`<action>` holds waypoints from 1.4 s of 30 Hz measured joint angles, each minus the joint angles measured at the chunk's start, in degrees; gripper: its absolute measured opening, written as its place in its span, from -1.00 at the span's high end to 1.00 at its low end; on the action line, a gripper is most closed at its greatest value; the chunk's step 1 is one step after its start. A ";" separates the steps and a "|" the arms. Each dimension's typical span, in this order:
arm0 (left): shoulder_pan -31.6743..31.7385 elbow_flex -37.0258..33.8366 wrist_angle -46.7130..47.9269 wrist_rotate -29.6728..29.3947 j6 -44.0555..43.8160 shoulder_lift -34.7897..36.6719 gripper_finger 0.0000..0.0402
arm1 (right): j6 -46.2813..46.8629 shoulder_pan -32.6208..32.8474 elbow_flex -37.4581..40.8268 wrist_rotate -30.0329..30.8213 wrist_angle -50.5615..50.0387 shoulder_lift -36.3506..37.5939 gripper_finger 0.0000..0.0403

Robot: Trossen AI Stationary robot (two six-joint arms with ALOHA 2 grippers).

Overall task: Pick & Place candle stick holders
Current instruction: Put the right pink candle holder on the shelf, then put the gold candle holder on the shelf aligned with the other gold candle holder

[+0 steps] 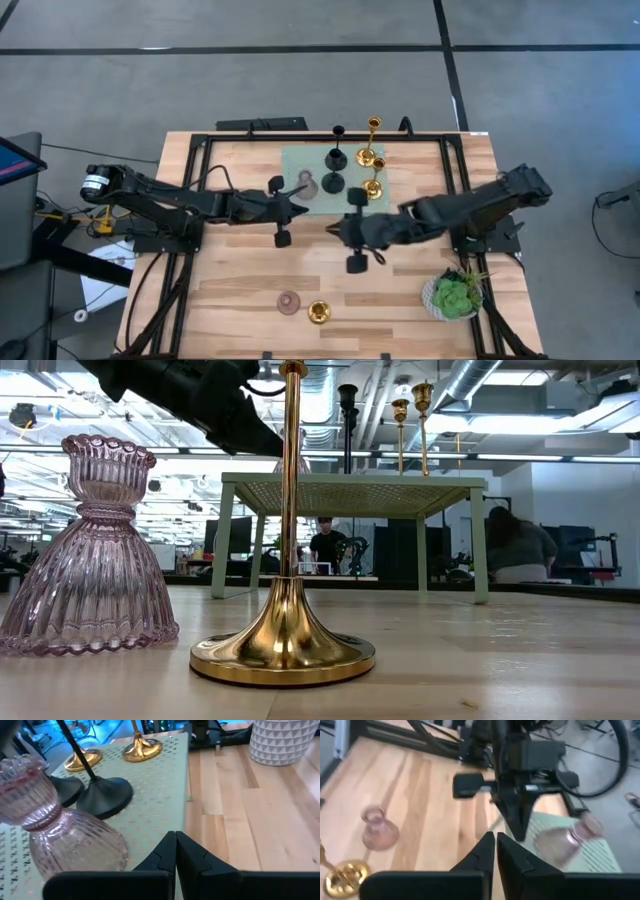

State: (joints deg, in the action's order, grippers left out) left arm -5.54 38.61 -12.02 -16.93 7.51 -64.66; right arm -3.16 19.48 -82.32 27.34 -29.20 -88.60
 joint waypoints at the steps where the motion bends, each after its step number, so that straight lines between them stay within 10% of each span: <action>1: 0.33 -0.02 -0.11 0.26 0.71 0.00 0.98 | 0.01 0.71 1.22 1.14 -0.22 1.12 0.97; 21: 13.76 -0.04 -4.42 5.05 1.66 0.00 0.98 | 11.08 11.47 35.66 15.19 23.35 19.47 1.00; 42: 23.60 -0.07 -12.47 18.61 -0.32 -7.41 0.98 | 13.75 15.14 39.54 21.10 28.25 18.94 1.00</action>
State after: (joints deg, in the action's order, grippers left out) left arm 18.06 38.54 -24.48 1.69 7.20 -72.08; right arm 10.59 34.62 -42.78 48.44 -0.95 -69.67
